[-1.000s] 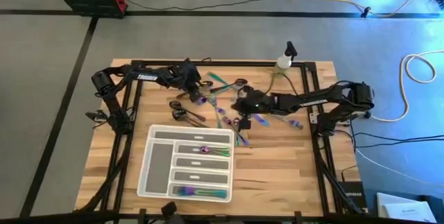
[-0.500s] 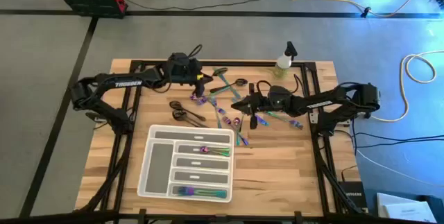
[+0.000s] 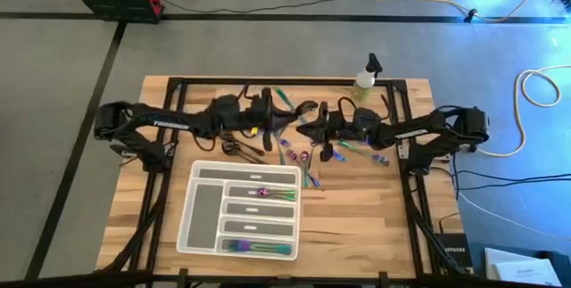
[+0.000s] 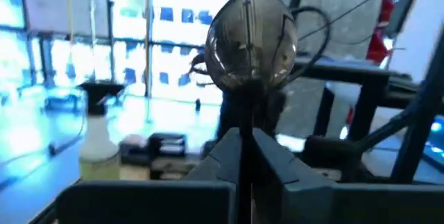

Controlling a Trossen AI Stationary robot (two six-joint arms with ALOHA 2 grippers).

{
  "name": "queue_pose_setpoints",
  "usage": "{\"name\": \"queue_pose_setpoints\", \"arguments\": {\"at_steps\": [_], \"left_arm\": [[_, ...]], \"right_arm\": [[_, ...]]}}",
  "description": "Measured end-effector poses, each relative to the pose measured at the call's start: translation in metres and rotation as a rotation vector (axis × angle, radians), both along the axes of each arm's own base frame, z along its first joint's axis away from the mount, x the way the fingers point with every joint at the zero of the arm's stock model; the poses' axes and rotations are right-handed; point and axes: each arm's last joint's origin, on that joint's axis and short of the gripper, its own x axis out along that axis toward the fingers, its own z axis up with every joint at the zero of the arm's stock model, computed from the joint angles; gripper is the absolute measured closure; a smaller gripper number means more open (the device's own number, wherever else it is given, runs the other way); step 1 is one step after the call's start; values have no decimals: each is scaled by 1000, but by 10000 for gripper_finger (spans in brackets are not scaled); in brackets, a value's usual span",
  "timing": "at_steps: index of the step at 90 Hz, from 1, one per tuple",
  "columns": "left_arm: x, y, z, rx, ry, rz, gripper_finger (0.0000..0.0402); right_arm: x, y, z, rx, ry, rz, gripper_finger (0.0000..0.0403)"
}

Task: Sort silverware
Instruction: Put the black spoon into the white silverware tray

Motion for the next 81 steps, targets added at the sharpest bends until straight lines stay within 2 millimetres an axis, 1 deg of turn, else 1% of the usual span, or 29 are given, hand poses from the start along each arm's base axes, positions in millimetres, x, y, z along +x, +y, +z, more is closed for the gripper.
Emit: {"name": "queue_pose_setpoints", "arguments": {"at_steps": [7, 13, 24, 33, 58, 81], "left_arm": [[2, -7, -1, 9, -10, 11, 401], [5, -8, -4, 17, -6, 29, 401], [8, -8, -9, 11, 1, 38, 401], [9, -8, -10, -8, -15, 34, 401], [14, -10, -17, -14, -11, 27, 401], [15, -15, -15, -8, -62, 7, 401]], "right_arm": [[3, 6, 4, -11, -14, 10, 366], [5, 10, 7, -27, -25, 12, 347], [6, 14, 8, -42, -29, -28, 316], [6, 15, 8, -48, -37, -37, 301], [6, 14, 11, -45, -63, -62, 295], [6, 13, 12, -40, -73, -98, 295]]}}
